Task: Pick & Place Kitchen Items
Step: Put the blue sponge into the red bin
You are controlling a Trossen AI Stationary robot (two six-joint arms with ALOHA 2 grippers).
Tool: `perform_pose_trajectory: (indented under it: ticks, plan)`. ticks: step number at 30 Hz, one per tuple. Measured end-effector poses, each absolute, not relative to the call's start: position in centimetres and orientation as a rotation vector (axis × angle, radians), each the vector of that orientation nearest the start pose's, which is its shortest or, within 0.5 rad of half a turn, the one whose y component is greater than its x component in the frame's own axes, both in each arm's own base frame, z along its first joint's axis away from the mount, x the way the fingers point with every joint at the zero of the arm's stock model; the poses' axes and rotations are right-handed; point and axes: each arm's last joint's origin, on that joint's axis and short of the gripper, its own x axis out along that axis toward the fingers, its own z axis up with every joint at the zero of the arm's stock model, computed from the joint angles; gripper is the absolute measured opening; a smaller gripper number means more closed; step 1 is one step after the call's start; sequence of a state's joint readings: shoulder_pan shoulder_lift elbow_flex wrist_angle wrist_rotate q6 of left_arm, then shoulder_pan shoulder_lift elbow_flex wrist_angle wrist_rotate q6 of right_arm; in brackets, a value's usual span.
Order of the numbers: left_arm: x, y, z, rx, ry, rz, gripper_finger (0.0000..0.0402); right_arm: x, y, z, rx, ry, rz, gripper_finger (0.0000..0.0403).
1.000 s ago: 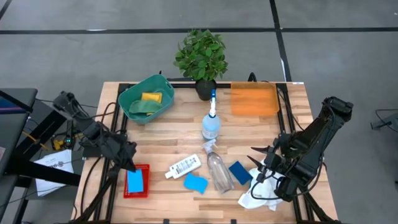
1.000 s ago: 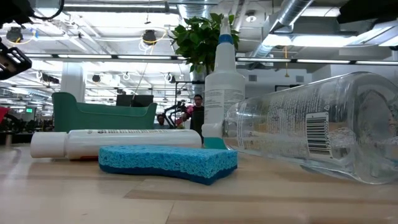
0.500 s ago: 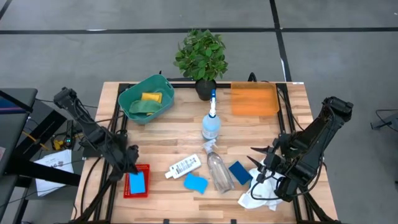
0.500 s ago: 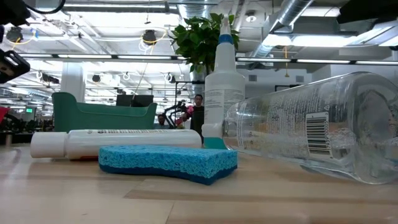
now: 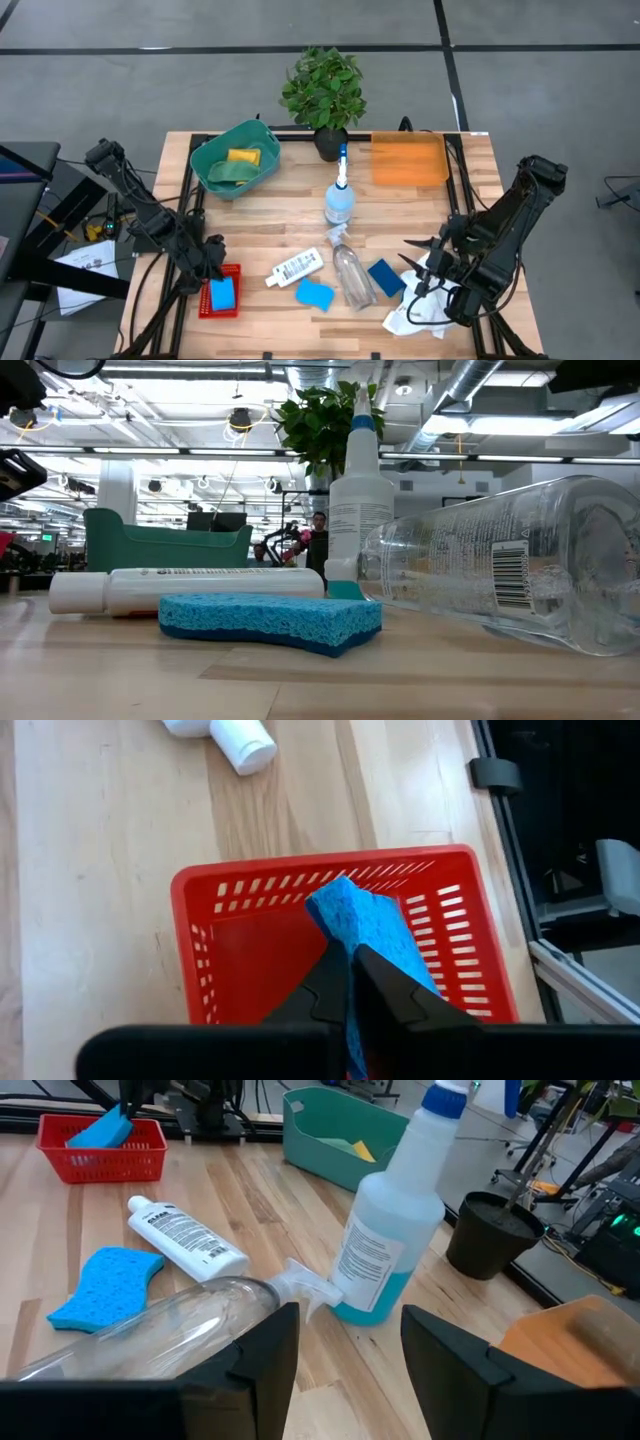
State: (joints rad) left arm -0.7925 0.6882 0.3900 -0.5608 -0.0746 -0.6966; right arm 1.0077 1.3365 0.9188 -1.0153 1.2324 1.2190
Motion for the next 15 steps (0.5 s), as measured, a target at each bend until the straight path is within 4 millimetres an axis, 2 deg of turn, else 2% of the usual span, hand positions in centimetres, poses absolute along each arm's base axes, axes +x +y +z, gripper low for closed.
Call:
perform_pose_trajectory:
  ticks: [9,15]
  plan:
    - [9.32,-9.14,17.87,-0.236,1.019,-0.335,0.0012,13.97,16.99,23.92,-0.129,0.379,-0.47,0.0171]
    - [9.43,-9.15,17.66,-0.241,1.027,-0.295,0.0053,13.97,16.99,23.92,-0.13,0.379,-0.47,0.0171]
